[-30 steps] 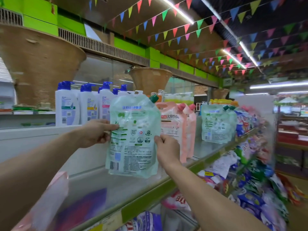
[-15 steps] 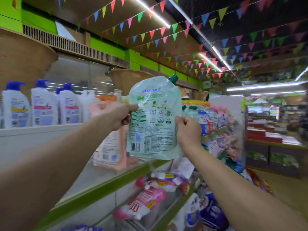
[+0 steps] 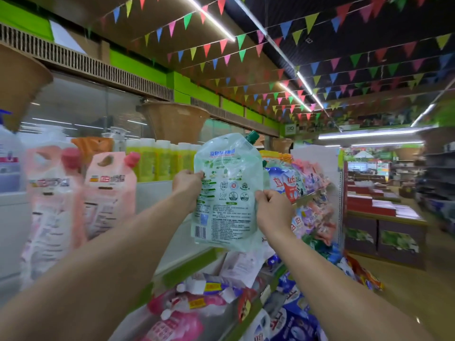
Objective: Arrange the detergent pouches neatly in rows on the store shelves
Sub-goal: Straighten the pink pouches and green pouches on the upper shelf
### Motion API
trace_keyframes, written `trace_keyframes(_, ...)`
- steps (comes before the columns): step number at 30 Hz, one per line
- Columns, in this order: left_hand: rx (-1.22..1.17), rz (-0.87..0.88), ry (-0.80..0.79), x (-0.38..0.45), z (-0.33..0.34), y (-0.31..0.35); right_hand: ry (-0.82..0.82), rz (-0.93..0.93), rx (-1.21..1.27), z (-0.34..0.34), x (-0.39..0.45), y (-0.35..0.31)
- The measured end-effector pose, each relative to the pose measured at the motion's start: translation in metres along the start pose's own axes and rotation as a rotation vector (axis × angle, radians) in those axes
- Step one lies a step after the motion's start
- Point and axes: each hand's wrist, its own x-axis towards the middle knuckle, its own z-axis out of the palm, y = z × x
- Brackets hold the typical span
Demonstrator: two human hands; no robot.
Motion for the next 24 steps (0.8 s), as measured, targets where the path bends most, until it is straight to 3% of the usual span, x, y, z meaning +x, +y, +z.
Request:
trace_keyframes(13,0.013,-0.012,0.094,0.15,0.043,-0.073,-0.128,0.034,-0.082,0.113,0.107,0.072)
trace_keyframes(19,0.065,-0.045,0.12,0.181,0.044,-0.109,-0.227,0.065,-0.05,0.144,0.128,0.103)
trace_keyframes(24,0.088,0.009,0.122,0.182,0.046,-0.126,-0.285,-0.05,0.02,0.151,0.118,0.118)
